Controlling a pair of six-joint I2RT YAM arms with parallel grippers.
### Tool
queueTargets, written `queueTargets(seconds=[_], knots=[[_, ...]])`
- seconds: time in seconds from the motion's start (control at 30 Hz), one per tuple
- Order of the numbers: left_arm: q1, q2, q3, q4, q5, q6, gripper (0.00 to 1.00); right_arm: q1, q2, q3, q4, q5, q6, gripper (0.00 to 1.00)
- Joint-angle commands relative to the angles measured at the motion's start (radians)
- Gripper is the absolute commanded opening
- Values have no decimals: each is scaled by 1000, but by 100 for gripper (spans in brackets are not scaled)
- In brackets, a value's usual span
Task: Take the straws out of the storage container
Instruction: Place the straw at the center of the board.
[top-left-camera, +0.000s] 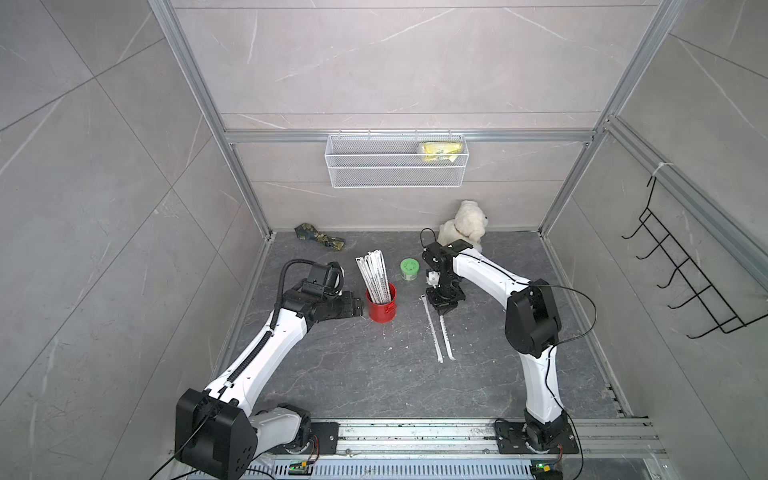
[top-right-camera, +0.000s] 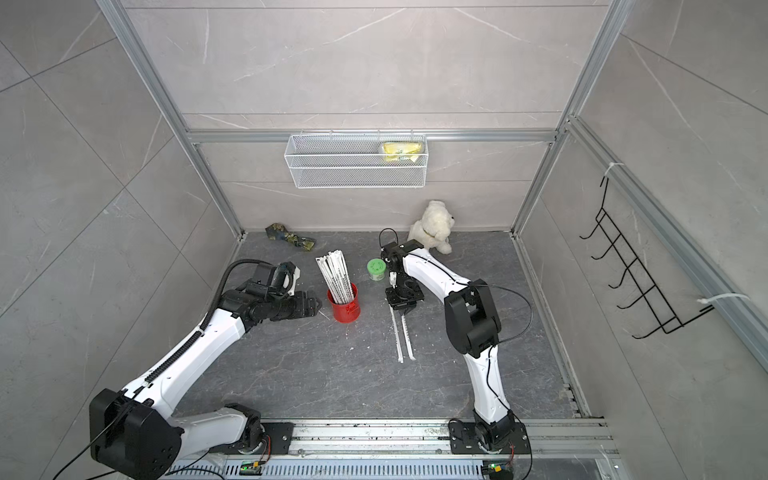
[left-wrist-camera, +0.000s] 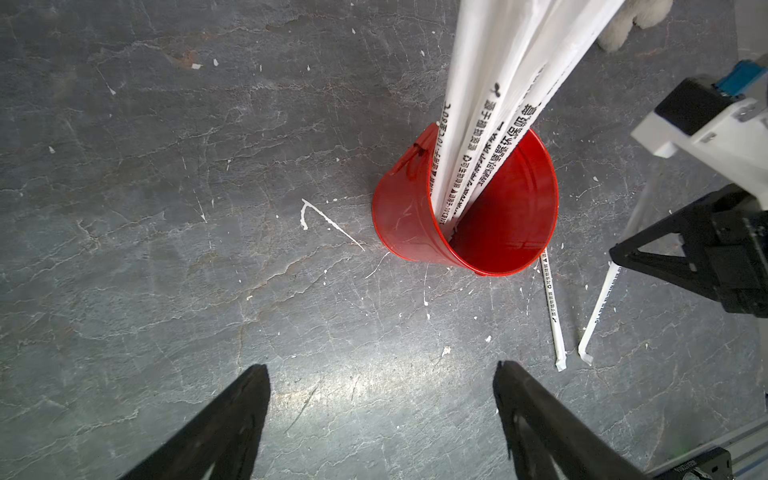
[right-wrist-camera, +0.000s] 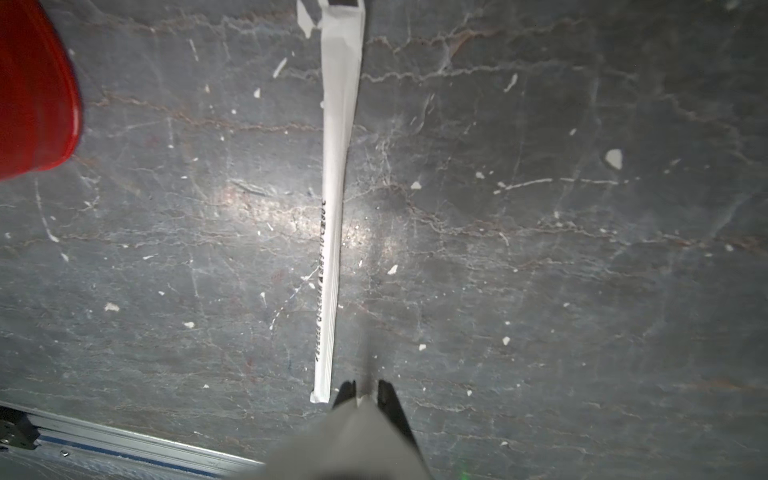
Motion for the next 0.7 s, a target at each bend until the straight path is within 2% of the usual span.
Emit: queueTargets(seconds=[0.0,0.67], knots=[[-5,-6,37,-9,16,25,89,-6,30,10,11,-15,-5,16],[-9,2,37,-11,11,25,89,-26,48,-83,99,-22,18,21]])
